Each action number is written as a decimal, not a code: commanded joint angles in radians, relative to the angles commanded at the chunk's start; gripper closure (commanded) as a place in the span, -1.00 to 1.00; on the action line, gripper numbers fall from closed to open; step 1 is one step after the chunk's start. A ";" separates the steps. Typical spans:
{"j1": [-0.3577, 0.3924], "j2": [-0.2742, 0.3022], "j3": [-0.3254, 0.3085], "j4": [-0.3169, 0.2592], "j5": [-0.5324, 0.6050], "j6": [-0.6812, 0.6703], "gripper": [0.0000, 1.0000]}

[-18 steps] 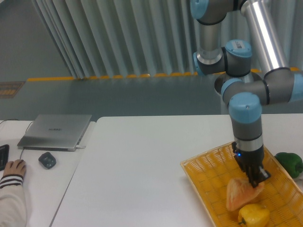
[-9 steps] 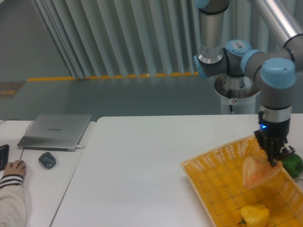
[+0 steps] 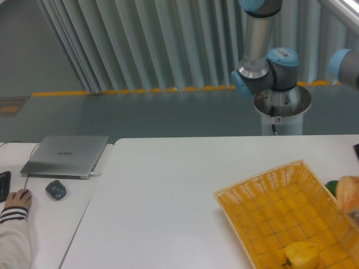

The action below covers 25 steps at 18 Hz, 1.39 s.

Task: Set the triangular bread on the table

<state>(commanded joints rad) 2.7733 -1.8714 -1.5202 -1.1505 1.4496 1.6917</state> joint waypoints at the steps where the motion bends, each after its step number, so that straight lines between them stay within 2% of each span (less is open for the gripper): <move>1: 0.015 -0.003 0.000 0.003 -0.002 0.026 0.79; 3: 0.058 -0.014 0.000 0.006 -0.008 0.092 0.79; 7: 0.094 -0.038 0.005 0.023 -0.037 0.155 0.76; 9: 0.095 -0.041 0.003 0.023 -0.038 0.180 0.55; 10: 0.095 -0.043 0.003 0.023 -0.038 0.201 0.35; 12: 0.092 -0.045 0.000 0.025 -0.040 0.236 -0.99; 19: 0.089 -0.034 -0.028 0.023 -0.040 0.315 -1.00; 25: 0.025 -0.025 -0.015 0.011 -0.029 0.315 -1.00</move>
<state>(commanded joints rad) 2.7982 -1.8960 -1.5355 -1.1397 1.4205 2.0064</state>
